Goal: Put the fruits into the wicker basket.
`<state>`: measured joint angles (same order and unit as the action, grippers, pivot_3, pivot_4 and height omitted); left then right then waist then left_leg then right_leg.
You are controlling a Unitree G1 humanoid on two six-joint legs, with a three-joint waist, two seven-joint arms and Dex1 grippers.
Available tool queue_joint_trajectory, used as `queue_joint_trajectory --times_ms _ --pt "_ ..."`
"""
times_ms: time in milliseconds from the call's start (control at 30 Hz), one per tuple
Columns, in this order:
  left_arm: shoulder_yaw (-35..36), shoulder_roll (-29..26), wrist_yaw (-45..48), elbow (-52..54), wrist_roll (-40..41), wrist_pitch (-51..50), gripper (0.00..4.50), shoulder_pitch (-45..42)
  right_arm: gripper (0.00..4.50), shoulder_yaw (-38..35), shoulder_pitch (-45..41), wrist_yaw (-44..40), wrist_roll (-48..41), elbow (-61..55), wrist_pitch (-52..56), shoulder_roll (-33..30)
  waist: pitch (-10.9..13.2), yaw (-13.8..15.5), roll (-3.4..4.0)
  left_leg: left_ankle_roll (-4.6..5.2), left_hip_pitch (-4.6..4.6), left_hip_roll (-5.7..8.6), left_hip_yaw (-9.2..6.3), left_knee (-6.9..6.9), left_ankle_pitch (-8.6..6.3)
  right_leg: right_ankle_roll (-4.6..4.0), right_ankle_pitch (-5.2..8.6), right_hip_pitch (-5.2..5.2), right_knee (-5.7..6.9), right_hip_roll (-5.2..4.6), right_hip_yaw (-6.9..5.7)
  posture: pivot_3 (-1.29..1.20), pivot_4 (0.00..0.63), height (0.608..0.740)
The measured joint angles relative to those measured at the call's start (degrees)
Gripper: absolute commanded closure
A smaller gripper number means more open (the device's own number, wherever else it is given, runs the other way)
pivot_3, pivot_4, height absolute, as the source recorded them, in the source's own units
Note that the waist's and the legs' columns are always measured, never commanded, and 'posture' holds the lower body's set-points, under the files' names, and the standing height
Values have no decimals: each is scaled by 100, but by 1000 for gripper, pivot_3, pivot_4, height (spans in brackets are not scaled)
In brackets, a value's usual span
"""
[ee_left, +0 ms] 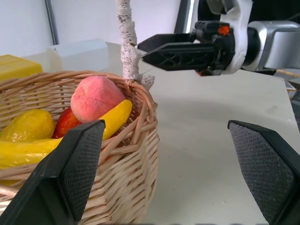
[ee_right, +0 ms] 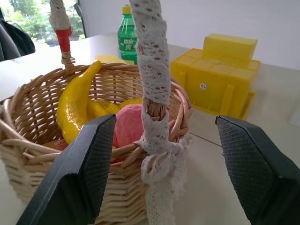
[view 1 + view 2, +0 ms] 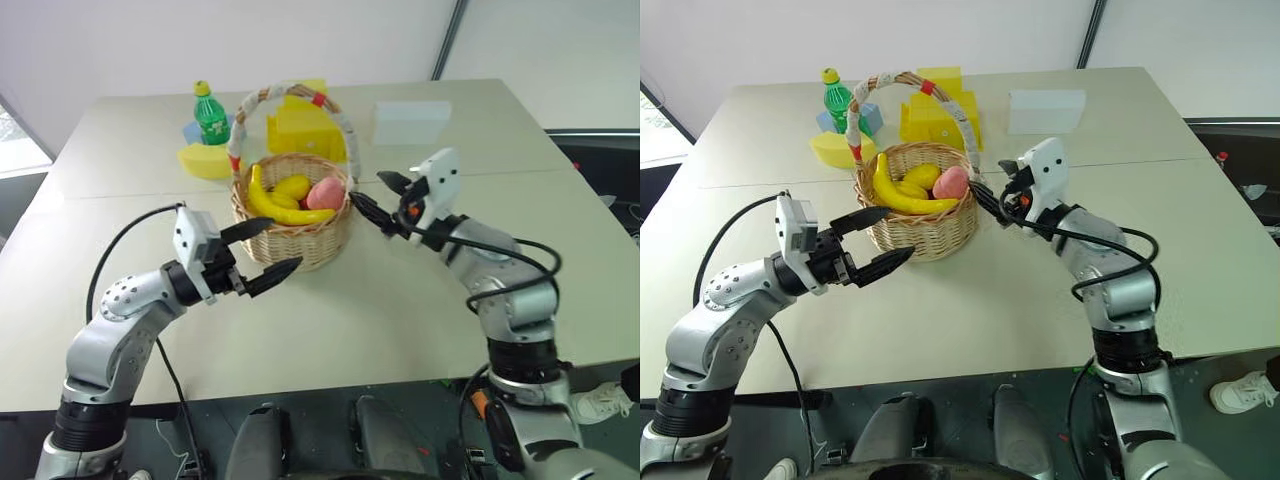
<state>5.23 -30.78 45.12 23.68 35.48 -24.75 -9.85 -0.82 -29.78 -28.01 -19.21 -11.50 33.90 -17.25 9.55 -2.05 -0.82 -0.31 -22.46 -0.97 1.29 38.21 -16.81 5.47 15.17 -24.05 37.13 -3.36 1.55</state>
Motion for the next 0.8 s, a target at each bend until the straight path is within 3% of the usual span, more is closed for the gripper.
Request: queue_joint_trajectory --times_ms 100,267,300,600,800 --pt "-3 42 -37 23 2 0 0 27 1780 49 -74 3 -3 212 -195 133 0 2 0 0 0 0 0 -1 0 1 0 0 0 -14 -1 0 150 740" --pt "-6 57 -82 129 5 -1 0 100 4226 49 -129 54 -9 347 -321 245 0 1 0 0 0 2 1 -1 0 2 -1 1 0 -20 -3 0 150 740" --pt "-7 59 -90 130 5 -2 0 110 4382 46 -132 72 -1 355 -330 245 0 0 0 0 0 1 1 -1 0 2 -1 1 0 -19 -3 0 150 740" --pt "-59 75 -129 134 5 -3 0 109 4382 -185 -58 302 -7 270 -337 39 1 24 1 0 -3 4 1 -1 0 2 -1 0 -1 -22 -4 0 150 740" --pt "-136 89 -88 95 2 -1 0 38 4382 -1602 90 811 86 357 -385 -1004 3 164 -1 2 -9 12 4 0 -1 2 -1 3 -13 -27 -4 0 150 740"
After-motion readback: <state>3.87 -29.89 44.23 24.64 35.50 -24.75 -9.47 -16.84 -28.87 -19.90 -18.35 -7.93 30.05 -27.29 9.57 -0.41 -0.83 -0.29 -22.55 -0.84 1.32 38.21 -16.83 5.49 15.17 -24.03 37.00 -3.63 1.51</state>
